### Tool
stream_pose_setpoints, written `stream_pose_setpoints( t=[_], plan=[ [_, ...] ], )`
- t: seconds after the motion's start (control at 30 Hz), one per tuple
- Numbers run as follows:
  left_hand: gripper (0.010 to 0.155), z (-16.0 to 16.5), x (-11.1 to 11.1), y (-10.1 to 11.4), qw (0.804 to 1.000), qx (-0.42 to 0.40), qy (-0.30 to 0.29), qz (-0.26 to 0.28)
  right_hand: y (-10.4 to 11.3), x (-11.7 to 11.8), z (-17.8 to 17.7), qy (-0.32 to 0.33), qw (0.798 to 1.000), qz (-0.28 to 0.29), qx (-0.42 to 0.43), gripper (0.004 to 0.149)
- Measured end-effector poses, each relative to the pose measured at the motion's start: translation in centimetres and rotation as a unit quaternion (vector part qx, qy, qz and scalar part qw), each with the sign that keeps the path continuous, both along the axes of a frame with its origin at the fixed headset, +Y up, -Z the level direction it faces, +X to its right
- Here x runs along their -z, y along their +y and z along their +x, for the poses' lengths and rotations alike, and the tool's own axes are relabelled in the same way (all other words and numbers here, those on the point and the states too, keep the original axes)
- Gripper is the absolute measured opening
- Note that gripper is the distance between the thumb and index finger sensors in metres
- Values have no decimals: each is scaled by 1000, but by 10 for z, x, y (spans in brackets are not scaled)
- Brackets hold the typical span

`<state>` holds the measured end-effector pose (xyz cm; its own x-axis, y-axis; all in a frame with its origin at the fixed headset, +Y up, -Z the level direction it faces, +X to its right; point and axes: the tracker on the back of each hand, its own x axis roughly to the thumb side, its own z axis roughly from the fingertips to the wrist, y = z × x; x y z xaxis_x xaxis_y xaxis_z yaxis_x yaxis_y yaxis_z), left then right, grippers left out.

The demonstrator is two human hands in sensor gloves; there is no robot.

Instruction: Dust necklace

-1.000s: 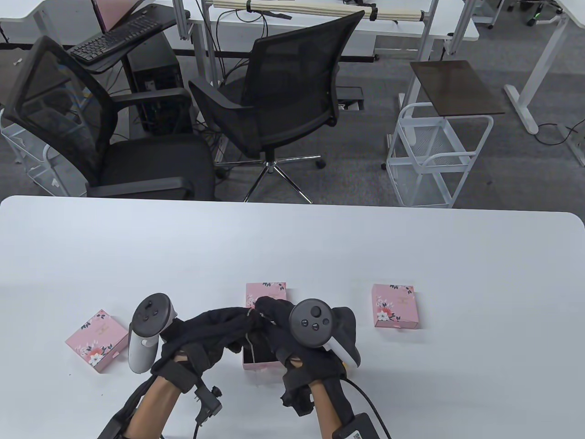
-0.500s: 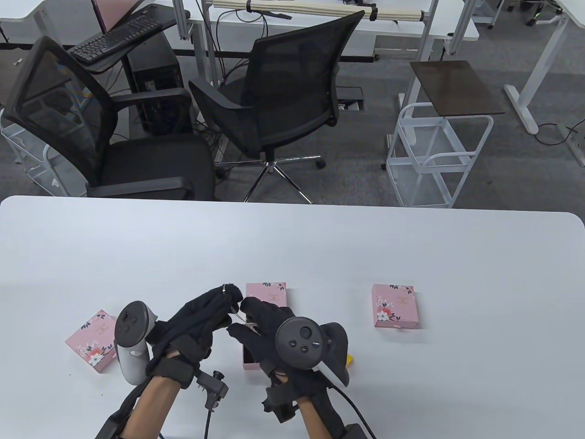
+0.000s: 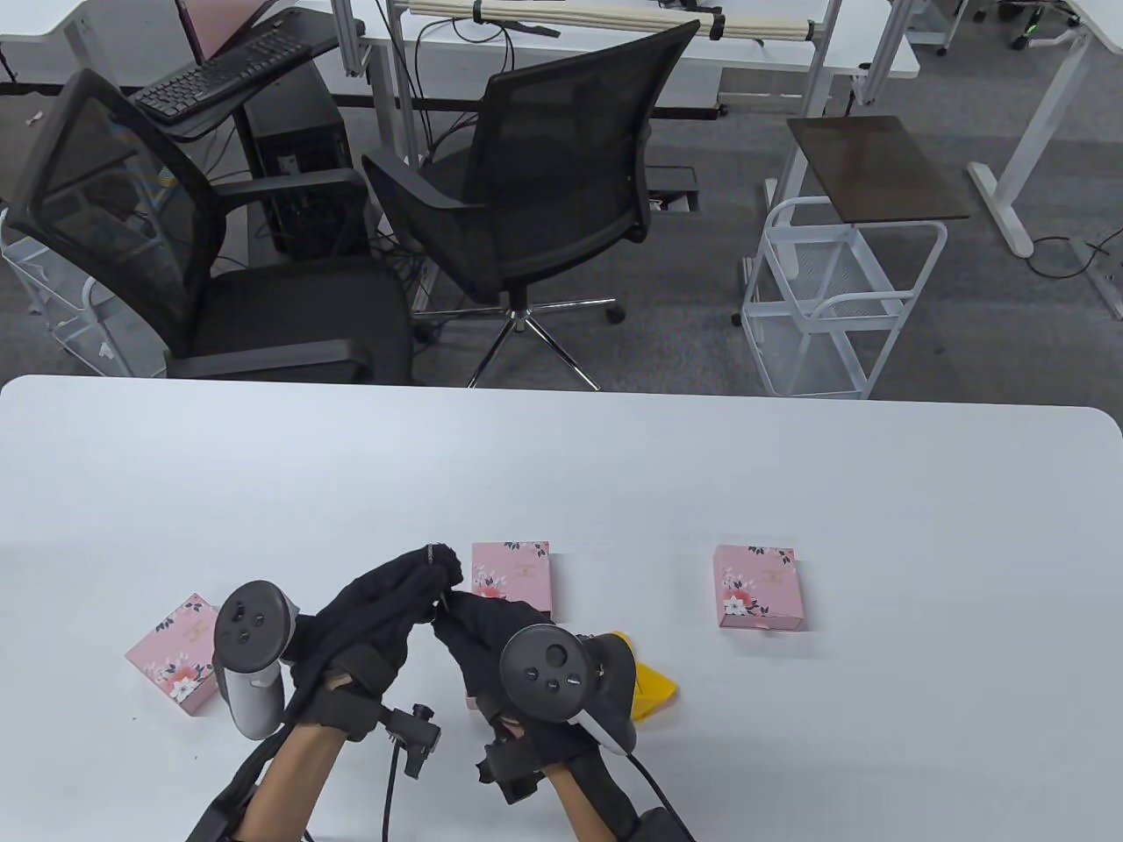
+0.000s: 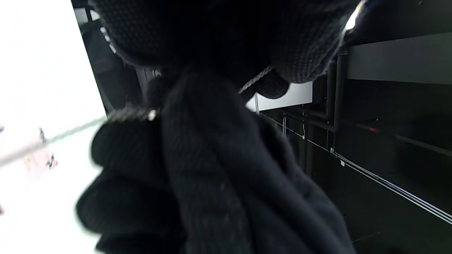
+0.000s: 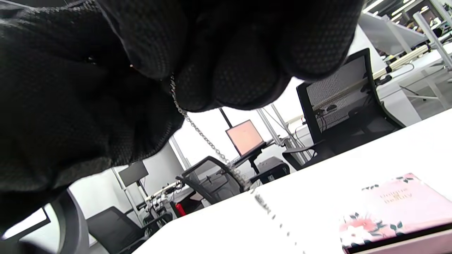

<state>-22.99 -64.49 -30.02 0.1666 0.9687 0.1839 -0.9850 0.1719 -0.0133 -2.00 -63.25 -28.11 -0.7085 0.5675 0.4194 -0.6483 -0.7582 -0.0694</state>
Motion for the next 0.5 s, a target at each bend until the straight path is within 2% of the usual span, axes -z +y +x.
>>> stream_pose_setpoints(
  t=[0.17,0.23,0.5],
  plan=[
    [40,-16,-2,10,998,28,43,30,-6,2,-5,14,1000,-14,-19,35],
    [36,-22,-3,14,997,36,55,42,-8,3,-6,18,999,-19,-22,35],
    [36,-38,-10,29,991,66,90,78,-8,3,-9,35,999,-31,-11,35]
  ],
)
